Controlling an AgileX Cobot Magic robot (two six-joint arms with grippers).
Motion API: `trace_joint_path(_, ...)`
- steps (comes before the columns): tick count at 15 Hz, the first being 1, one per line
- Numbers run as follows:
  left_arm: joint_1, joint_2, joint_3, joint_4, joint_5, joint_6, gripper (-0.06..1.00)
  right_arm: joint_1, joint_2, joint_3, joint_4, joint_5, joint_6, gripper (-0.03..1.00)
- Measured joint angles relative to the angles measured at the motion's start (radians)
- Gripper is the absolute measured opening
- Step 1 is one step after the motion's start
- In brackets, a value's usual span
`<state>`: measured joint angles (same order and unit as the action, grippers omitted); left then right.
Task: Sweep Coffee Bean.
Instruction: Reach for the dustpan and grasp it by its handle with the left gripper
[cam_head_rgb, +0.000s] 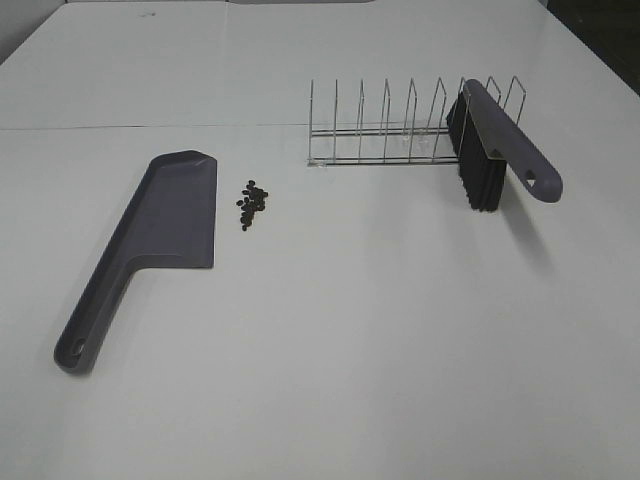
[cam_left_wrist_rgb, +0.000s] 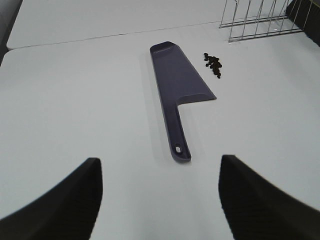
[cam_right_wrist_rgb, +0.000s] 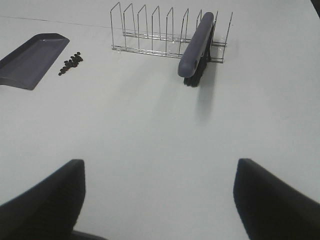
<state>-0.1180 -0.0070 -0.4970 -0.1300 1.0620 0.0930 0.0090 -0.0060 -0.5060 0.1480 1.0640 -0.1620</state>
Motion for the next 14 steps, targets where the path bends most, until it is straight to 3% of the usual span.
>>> trace_joint_path(14,0.000,0.000,0.000,0.000,0.000,0.000,0.62,0.000,0.000,0.000,0.000,0.000,0.000,0.77)
